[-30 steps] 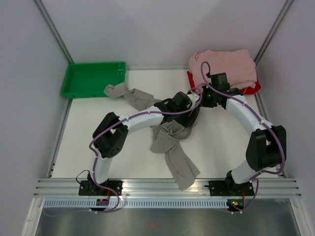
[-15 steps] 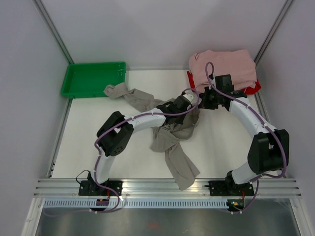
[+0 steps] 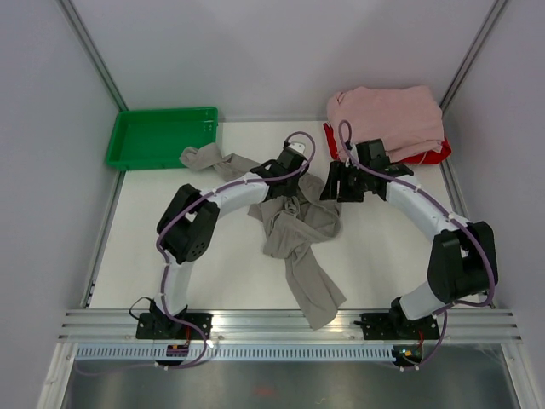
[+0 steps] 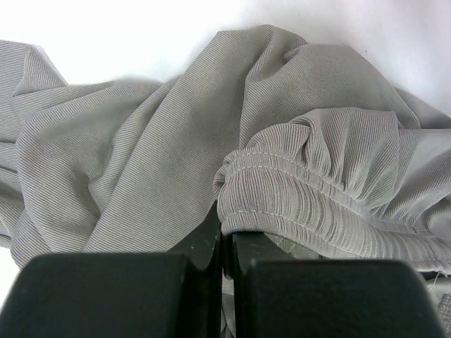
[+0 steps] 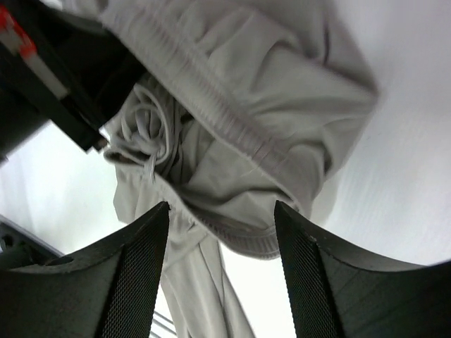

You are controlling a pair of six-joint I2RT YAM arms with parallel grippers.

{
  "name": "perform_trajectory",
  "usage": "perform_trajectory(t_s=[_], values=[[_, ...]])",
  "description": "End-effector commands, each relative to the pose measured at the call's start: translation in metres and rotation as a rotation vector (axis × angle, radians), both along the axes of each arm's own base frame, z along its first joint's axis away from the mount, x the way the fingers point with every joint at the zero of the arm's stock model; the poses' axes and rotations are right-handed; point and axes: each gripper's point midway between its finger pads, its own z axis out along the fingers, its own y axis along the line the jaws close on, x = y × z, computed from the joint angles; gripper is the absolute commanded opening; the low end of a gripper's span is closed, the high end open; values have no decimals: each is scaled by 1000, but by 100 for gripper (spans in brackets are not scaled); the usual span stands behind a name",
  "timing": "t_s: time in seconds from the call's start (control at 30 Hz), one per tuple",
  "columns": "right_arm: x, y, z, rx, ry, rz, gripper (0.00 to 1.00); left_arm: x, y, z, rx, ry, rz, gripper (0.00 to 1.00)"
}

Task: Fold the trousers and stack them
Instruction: Flatten the trousers out

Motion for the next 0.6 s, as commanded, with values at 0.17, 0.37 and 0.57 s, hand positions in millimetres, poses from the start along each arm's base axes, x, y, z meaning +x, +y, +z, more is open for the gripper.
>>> perform_trajectory(t_s=[0.17, 0.37, 0.57], values=[[-49, -21, -26, -174, 21, 48, 67, 26, 3, 62, -173, -67, 55, 2], [-56, -37, -53, -253, 80, -1, 66, 30, 6, 80, -201, -95, 48, 2], [-42, -25, -67, -211, 57, 23, 60, 28, 3, 83, -225, -88, 46, 2]])
